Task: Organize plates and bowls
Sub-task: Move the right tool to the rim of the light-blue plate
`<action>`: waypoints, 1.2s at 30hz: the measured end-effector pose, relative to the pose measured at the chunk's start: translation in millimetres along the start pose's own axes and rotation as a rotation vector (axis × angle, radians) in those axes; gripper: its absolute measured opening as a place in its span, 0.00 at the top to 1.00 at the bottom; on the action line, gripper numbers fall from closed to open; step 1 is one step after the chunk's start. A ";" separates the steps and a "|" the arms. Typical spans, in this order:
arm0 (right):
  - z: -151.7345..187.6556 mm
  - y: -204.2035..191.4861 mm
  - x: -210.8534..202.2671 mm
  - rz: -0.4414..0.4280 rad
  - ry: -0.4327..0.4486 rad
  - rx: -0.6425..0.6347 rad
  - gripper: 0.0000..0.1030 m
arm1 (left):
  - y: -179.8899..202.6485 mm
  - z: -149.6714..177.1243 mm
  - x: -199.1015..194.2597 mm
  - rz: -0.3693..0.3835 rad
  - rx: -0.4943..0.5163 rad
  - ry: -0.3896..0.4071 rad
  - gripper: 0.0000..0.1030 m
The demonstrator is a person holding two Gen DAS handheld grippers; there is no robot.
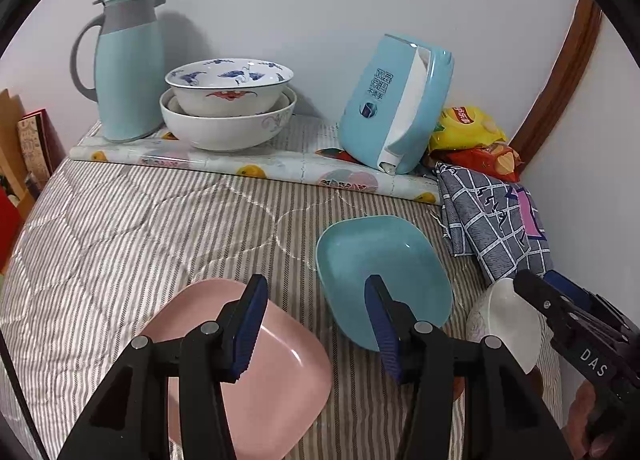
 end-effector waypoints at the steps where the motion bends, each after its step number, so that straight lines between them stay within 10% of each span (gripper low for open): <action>1: -0.9 -0.3 3.2 0.003 -0.004 -0.003 0.42 | 0.9 -0.4 2.6 0.002 0.003 -0.003 0.53; 36: -7.9 7.8 78.4 0.017 -0.107 -0.015 0.42 | 0.9 -14.1 70.1 0.059 -0.042 -0.099 0.53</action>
Point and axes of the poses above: each gripper's, at about its wrist camera, not at the fingertips, and x roughly the way its jaws point, y to its right, z to its underside, the point moved 10 cm from there along x, roughly the way its jaws point, and after that the axes turned 6 degrees about -z, right-handed, at the moved point
